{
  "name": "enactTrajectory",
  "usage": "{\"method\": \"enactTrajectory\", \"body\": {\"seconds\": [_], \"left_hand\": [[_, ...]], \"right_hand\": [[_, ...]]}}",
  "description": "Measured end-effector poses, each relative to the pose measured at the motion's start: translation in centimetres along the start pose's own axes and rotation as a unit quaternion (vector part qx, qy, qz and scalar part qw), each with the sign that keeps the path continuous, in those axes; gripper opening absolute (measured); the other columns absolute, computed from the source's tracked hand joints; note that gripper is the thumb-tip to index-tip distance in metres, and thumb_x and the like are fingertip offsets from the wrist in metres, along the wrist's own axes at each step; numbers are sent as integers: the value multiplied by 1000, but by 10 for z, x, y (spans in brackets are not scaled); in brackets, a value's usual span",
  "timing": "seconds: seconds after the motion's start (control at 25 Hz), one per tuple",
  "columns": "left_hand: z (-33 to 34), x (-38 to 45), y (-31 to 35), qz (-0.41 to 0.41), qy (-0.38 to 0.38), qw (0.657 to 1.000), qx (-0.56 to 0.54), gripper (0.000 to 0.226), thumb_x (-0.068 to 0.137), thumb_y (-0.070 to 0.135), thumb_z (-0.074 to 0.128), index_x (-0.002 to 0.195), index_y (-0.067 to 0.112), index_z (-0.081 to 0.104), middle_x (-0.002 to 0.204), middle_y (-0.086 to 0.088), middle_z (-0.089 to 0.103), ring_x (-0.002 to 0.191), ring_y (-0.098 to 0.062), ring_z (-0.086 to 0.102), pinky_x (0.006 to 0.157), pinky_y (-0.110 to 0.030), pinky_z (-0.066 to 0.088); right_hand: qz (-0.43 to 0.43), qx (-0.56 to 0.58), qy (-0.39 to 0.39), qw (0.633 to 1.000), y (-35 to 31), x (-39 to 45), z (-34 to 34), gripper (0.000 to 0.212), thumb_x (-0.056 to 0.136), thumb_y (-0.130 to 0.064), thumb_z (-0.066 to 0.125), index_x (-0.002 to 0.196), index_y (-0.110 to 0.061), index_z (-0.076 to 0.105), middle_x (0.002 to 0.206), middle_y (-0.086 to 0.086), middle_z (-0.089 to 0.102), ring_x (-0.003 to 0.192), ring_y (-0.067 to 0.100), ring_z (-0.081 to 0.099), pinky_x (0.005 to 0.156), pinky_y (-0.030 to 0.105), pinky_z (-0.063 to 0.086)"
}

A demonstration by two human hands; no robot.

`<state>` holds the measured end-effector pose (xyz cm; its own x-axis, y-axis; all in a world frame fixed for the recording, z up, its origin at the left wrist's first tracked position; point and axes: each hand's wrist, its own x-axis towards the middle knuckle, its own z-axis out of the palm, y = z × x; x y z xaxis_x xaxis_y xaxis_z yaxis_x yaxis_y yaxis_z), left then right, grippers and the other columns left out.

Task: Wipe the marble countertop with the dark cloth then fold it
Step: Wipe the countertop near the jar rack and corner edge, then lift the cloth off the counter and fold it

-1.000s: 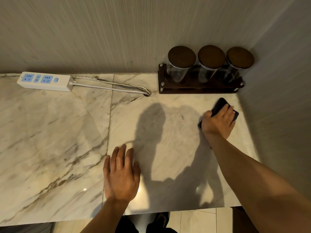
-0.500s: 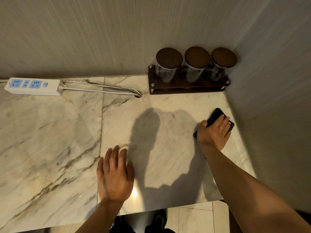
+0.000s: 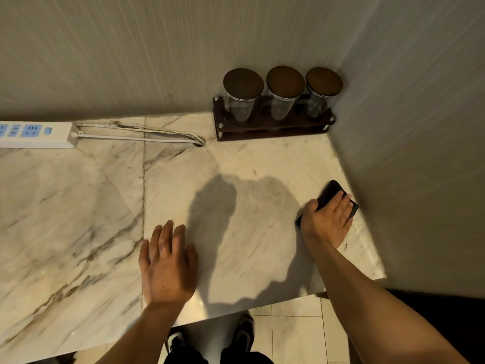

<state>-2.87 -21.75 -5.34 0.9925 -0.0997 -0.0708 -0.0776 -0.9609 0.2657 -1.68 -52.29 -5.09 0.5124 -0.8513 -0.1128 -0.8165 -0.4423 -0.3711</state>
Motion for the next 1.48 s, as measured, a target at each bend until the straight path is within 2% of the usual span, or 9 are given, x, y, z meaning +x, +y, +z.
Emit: {"method": "enactTrajectory", "body": {"seconds": [0.48,0.8,0.96,1.2,1.32,1.4,1.48], "left_hand": [[-1,1,-2,2,3,1000,-25,54,94,42,23,139,18,38,152,-10,35,145,-26,17,119,-45,5],[5,0,-5,22,3,1000,-16,56,94,44,19,141,17,34,153,-11,33,144,-26,15,119,-45,3],[8,1,-8,27,5,1000,-14,58,94,45,19,141,15,34,152,-13,34,144,-29,17,119,-47,5],[7,0,-10,42,9,999,-21,56,94,43,23,138,13,38,150,-15,37,142,-32,22,117,-51,10],[6,1,-9,34,10,999,-32,53,93,42,28,137,15,40,149,-13,38,141,-32,24,116,-51,11],[5,3,-10,30,5,999,-42,49,93,39,35,136,16,42,150,-12,38,141,-32,24,117,-50,11],[1,4,-11,29,-15,998,-54,46,93,35,43,137,18,42,152,-11,36,142,-31,22,117,-50,11]], "right_hand": [[41,4,20,999,42,-37,-10,62,100,-31,27,153,-11,3,163,8,1,148,20,-1,120,40,-1],[65,23,56,996,68,-65,-19,61,98,-21,35,152,-8,12,161,11,10,148,24,5,120,43,3],[62,53,73,994,74,-72,-18,59,96,-12,41,150,-3,20,159,16,17,147,29,10,120,44,6],[134,182,106,968,86,-89,-15,59,96,-4,39,151,-6,18,161,12,13,148,28,5,119,43,9],[199,298,103,928,99,-99,-18,57,97,-9,37,151,-16,19,159,9,21,144,32,21,117,47,22],[270,428,74,859,108,-106,-28,54,98,-18,37,149,-28,25,150,8,37,131,34,41,109,49,35],[315,563,20,764,119,-114,-43,45,99,-29,40,144,-31,37,136,8,51,112,28,54,95,43,45]]}}
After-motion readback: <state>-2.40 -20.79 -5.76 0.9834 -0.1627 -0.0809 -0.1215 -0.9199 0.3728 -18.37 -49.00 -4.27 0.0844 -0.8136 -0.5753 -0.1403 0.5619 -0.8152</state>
